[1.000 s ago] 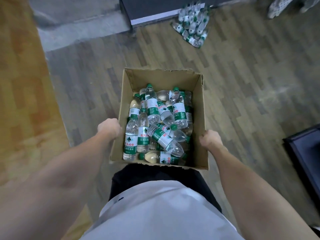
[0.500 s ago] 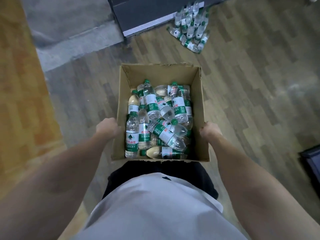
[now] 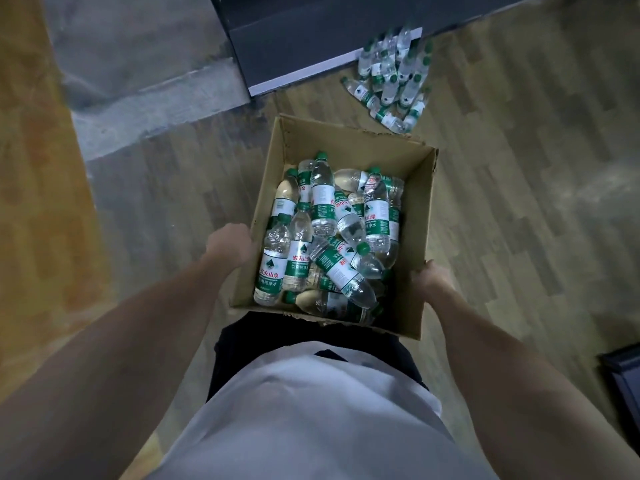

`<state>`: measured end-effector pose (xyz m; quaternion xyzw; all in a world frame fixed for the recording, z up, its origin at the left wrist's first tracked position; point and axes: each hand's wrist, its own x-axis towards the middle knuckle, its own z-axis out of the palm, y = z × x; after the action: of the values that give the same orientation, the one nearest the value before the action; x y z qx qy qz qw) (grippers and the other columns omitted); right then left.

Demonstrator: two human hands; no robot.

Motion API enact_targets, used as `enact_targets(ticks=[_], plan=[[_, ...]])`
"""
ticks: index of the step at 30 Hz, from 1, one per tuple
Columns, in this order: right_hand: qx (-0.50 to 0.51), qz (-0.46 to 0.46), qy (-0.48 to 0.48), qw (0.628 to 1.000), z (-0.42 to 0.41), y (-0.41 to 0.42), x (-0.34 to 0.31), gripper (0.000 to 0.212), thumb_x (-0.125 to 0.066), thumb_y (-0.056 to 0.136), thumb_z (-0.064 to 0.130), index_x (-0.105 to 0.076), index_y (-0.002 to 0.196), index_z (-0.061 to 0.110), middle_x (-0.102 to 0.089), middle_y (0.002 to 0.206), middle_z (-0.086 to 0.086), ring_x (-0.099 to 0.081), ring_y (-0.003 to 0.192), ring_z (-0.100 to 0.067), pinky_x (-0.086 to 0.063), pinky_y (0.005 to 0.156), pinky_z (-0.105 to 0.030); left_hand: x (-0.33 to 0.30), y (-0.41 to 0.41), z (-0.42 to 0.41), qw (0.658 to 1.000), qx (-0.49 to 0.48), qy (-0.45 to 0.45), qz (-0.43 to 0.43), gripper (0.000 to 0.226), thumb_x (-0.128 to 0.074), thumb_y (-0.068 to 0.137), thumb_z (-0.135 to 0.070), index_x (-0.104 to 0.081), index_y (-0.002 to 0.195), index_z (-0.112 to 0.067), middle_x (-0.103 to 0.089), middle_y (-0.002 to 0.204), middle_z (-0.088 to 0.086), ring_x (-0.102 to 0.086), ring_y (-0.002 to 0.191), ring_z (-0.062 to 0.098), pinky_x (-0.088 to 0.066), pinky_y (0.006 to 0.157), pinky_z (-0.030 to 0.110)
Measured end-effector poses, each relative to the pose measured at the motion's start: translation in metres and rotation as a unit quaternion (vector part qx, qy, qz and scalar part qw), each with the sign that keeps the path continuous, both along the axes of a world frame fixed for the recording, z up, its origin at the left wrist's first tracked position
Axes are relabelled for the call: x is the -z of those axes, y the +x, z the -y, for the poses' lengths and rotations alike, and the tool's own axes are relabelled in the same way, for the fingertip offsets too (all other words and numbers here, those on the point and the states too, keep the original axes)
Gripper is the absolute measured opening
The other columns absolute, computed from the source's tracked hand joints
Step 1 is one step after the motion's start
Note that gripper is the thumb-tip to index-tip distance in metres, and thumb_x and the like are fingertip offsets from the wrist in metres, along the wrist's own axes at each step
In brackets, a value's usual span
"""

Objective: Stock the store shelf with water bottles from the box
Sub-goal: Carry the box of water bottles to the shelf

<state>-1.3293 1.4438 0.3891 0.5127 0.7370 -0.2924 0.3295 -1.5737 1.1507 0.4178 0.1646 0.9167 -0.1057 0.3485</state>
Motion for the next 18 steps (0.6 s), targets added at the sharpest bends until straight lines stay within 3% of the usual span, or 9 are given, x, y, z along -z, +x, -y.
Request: enact_targets(ticks=[6,11,18], plan=[[0.017,-0.014,0.043,0.999,-0.056,-0.096,-0.004,0.031,-0.051,0.095,0.018,-0.062,0.117,-0.002,-0.065,0.12,-0.022,-0.063,0.11,-0.037,-0.047,0.078,-0.032,0.02,-0.09,-0.054,1.0,0.0,0.016,0.007,0.033,-0.055,0.095,-0.029,-0.064,0.114,-0.003,-0.066,0.116,0.018,-0.064,0.107,0.035,-0.051,0.086,0.042],[0.019,-0.016,0.058,0.998,-0.092,-0.17,-0.021,0.032,-0.049,0.099,0.017,-0.06,0.124,-0.001,-0.062,0.124,-0.021,-0.059,0.116,-0.038,-0.044,0.081,-0.033,0.015,-0.16,-0.091,1.0,-0.003,0.006,0.014,0.044,-0.054,0.097,-0.037,-0.062,0.121,-0.002,-0.064,0.122,0.02,-0.062,0.111,0.036,-0.05,0.087,0.04],[-0.039,-0.017,0.057,0.997,-0.145,-0.237,-0.022,0.03,-0.052,0.097,0.018,-0.06,0.119,0.0,-0.063,0.121,-0.022,-0.062,0.112,-0.039,-0.051,0.082,-0.036,0.014,-0.209,-0.124,0.998,-0.044,-0.008,0.043,0.04,-0.057,0.095,-0.035,-0.064,0.116,-0.002,-0.066,0.117,0.019,-0.064,0.106,0.035,-0.052,0.084,0.038]])
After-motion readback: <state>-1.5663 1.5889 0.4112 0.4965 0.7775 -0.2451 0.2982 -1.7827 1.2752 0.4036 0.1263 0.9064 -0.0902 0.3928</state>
